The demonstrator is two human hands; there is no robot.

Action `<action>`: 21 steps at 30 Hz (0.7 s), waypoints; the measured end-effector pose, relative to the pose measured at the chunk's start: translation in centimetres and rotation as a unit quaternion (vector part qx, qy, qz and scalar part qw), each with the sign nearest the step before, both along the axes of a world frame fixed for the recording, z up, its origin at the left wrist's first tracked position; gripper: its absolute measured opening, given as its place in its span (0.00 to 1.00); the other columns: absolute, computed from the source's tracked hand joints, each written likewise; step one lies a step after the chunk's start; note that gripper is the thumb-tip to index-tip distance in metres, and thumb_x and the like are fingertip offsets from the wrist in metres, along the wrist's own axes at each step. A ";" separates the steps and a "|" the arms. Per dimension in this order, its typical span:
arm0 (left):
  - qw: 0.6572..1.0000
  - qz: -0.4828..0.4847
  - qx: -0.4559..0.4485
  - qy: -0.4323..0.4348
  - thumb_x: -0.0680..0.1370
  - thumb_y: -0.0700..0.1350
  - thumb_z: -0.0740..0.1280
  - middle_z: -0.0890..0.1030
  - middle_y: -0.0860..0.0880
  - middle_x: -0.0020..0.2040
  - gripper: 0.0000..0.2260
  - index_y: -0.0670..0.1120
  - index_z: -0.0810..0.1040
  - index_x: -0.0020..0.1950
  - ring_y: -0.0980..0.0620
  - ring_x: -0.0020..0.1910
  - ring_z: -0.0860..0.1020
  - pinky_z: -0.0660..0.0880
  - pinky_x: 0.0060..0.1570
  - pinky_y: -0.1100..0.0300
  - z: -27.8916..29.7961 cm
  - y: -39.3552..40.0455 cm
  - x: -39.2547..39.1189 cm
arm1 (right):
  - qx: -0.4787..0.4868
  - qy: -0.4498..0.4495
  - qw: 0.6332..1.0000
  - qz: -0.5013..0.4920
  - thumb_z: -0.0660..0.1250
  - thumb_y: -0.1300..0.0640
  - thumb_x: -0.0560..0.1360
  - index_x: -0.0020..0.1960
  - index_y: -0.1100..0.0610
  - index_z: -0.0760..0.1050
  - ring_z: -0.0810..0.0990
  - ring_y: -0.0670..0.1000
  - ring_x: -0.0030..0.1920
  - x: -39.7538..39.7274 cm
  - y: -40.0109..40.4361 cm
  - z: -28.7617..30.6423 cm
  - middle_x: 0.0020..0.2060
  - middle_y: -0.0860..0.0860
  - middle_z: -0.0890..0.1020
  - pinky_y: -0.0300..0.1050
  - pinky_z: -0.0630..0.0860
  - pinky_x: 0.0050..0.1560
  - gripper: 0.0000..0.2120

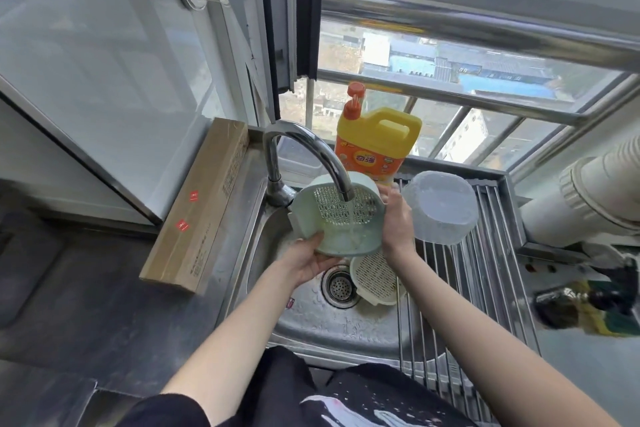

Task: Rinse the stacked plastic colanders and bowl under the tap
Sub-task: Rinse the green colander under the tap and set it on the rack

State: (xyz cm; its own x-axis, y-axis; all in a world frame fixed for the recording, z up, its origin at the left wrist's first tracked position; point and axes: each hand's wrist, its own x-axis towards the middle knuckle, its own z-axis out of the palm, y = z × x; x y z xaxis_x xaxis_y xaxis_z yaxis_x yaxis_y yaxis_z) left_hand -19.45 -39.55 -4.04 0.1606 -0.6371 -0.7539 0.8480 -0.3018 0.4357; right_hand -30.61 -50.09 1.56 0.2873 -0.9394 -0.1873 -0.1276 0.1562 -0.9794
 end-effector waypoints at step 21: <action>0.979 -0.043 0.009 -0.197 0.70 0.20 0.63 0.76 0.46 0.47 0.22 0.42 0.70 0.56 0.49 0.41 0.78 0.81 0.36 0.60 0.1 -0.2 0.2 | 0.319 -0.030 0.942 -0.103 0.49 0.40 0.80 0.57 0.51 0.71 0.74 0.57 0.55 -2.0 -0.5 -2.7 0.53 0.54 0.76 0.65 0.72 0.61 0.19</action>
State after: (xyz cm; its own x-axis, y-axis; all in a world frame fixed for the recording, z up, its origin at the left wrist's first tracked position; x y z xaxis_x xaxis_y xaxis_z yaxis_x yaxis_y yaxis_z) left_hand -19.23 -39.75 -3.98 0.3883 -0.6477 -0.6556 0.5857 -0.3758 0.7182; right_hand -32.59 -50.61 -1.15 0.1393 -0.6785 -0.7212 0.0216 0.7303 -0.6828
